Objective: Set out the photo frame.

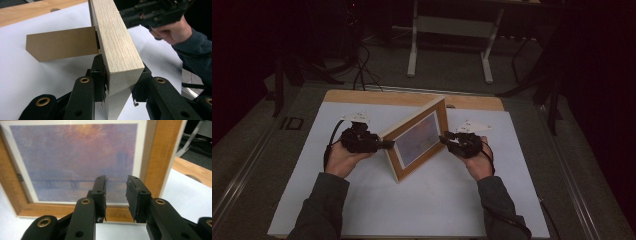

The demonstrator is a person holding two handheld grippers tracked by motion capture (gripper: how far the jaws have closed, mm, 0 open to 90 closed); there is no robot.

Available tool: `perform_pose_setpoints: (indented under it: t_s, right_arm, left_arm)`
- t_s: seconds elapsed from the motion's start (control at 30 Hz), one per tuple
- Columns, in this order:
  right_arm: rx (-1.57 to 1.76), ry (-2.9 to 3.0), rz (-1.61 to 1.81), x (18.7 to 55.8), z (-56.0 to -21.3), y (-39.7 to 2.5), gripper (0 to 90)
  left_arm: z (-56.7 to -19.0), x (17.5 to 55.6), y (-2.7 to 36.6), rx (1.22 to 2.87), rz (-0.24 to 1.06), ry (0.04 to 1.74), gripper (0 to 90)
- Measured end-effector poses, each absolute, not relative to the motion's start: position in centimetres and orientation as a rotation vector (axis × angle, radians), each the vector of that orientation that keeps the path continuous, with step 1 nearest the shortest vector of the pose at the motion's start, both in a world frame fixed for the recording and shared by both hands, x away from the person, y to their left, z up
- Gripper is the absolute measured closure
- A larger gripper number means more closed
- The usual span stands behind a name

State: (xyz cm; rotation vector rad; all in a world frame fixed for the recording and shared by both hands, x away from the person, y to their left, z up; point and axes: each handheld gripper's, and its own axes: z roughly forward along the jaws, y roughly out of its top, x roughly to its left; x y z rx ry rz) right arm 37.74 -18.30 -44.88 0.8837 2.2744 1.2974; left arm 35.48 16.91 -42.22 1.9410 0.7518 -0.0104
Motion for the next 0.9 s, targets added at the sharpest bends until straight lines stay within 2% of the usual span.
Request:
perform_pose_setpoints:
  t_s: [0.5,0.63,0.67,0.73,0.9]
  right_arm:
    - [0.934,2.203,1.315,39.3,-43.9,-19.7,65.0]
    - [0.959,2.167,1.324,39.7,-43.5,-20.4,64.2]
    - [0.957,2.166,1.322,39.9,-43.5,-20.5,64.2]
    - [0.957,2.166,1.311,40.1,-43.6,-20.5,64.4]
    - [0.965,2.155,1.314,40.9,-43.5,-20.5,63.7]
  left_arm:
    - [-42.0,36.0,16.6,2.0,-0.071,0.633,70.0]
    - [-42.0,35.8,16.6,1.989,-0.025,0.664,69.6]
    - [-42.1,35.3,16.4,1.973,0.031,0.691,69.0]
    - [-42.1,34.9,16.3,1.959,0.075,0.727,64.9]
    - [-42.4,33.9,15.9,1.925,0.162,0.798,62.7]
